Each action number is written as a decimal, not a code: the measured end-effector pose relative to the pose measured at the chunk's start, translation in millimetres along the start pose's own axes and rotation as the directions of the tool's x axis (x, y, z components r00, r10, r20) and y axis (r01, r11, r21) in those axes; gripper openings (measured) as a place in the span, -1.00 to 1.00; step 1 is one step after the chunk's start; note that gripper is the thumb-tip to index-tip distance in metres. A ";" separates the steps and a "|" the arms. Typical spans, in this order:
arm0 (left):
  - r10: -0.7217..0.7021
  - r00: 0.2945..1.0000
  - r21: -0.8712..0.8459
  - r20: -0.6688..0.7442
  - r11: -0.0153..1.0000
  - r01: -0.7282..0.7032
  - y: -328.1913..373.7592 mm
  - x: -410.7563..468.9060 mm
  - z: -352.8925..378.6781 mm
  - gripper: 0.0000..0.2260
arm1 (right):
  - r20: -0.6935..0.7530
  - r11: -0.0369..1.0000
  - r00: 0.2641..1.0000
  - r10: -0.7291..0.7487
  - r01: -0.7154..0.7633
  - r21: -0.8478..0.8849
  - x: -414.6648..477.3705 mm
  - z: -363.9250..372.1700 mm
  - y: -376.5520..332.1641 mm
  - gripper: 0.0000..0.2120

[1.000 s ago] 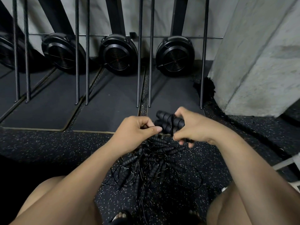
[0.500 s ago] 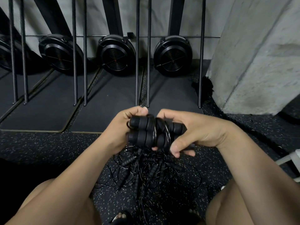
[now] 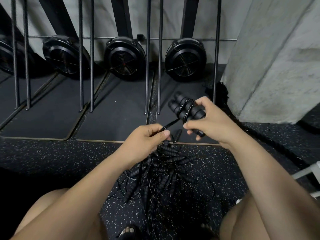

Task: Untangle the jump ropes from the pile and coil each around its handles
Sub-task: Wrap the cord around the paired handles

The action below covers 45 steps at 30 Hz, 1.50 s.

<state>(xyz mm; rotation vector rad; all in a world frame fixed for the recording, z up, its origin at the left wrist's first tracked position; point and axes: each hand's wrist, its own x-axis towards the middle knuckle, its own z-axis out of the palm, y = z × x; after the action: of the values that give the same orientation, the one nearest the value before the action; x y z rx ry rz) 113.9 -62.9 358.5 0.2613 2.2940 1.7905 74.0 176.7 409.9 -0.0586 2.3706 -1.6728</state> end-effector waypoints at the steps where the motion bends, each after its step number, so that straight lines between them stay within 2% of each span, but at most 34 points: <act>1: -0.006 1.000 -0.001 -0.008 1.000 0.006 -0.4 0.4 -1.1 -0.75 | 0.038 0.997 0.999 0.027 -0.024 -0.075 -0.5 -0.3 3.0 -0.50; 4: -0.001 0.999 0.026 -0.038 1.000 0.002 -0.1 1.0 -5.4 -0.73 | 0.178 0.973 0.979 0.102 -0.060 -0.225 -3.3 2.4 8.2 -0.50; 7: 0.031 0.998 0.044 -0.061 0.999 -0.028 3.4 -1.4 -10.0 -0.72 | 0.314 0.954 0.939 0.140 -0.043 -0.298 -6.4 4.1 7.8 -0.52; 11: 0.093 0.994 0.018 -0.047 0.996 -0.093 7.3 -3.4 -16.5 -0.78 | 0.527 0.940 0.823 0.212 -0.026 -0.339 -15.1 2.3 -0.2 -0.51; 16: 0.111 0.992 -0.164 0.060 0.981 -0.100 3.4 -2.5 -21.2 -0.76 | 0.736 0.985 0.664 0.135 -0.010 -0.172 -24.7 -5.9 -11.8 -0.53; 20: 0.108 0.991 -0.389 0.083 0.919 -0.068 6.1 -2.1 -19.9 -0.75 | 0.777 0.999 0.629 -0.015 -0.013 0.029 -28.4 -9.1 -15.8 -0.54; 22: 0.097 0.994 -0.429 0.050 0.901 -0.066 10.0 -1.1 -17.4 -0.79 | 0.764 0.992 0.640 -0.083 -0.016 0.122 -27.3 -6.3 -15.7 -0.52; 24: 0.078 0.997 -0.398 0.006 0.915 -0.069 10.8 2.1 -16.8 -0.89 | 0.730 0.974 0.668 -0.145 -0.031 0.222 -25.4 -1.7 -14.8 -0.51; 28: -0.014 0.999 -0.282 -0.051 0.959 -0.001 8.5 4.9 -11.1 -0.68 | 0.606 0.922 0.769 -0.205 -0.055 0.383 -21.8 7.2 -13.2 -0.48; 32: -0.045 0.999 -0.224 -0.019 0.974 0.040 10.9 1.2 -0.1 -0.63 | 0.429 0.909 0.886 -0.177 -0.020 0.417 -18.9 12.1 -14.8 -0.52; 35: -0.064 0.997 -0.062 0.037 0.996 0.067 1.8 0.0 5.4 -0.70 | 0.287 0.941 0.950 -0.125 0.022 0.337 -14.3 16.5 -13.0 -0.53; 37: -0.062 0.997 0.169 0.047 0.984 0.053 -3.7 -0.1 8.3 -0.76 | 0.203 0.960 0.975 -0.087 0.027 0.280 -10.1 19.2 -9.0 -0.52; 39: -0.044 0.997 0.363 0.066 0.932 0.017 -3.7 -3.1 12.0 -0.81 | 0.132 0.984 0.990 -0.049 0.025 0.177 -6.4 19.9 -3.3 -0.52; 42: -0.023 0.997 0.420 0.080 0.907 -0.013 -2.0 -4.8 11.5 -0.83 | 0.086 0.999 0.996 -0.018 0.020 -0.025 -1.8 16.9 5.7 -0.52; 45: 0.017 0.997 0.400 0.081 0.915 -0.048 0.9 -6.1 7.2 -0.81 | 0.136 0.985 0.990 0.038 -0.014 -0.174 0.9 13.9 12.7 -0.51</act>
<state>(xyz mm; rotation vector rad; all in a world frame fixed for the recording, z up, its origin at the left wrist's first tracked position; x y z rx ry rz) 121.8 -57.6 358.0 0.4285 2.5955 1.2769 77.5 168.0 393.5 -0.1676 2.3934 -1.4001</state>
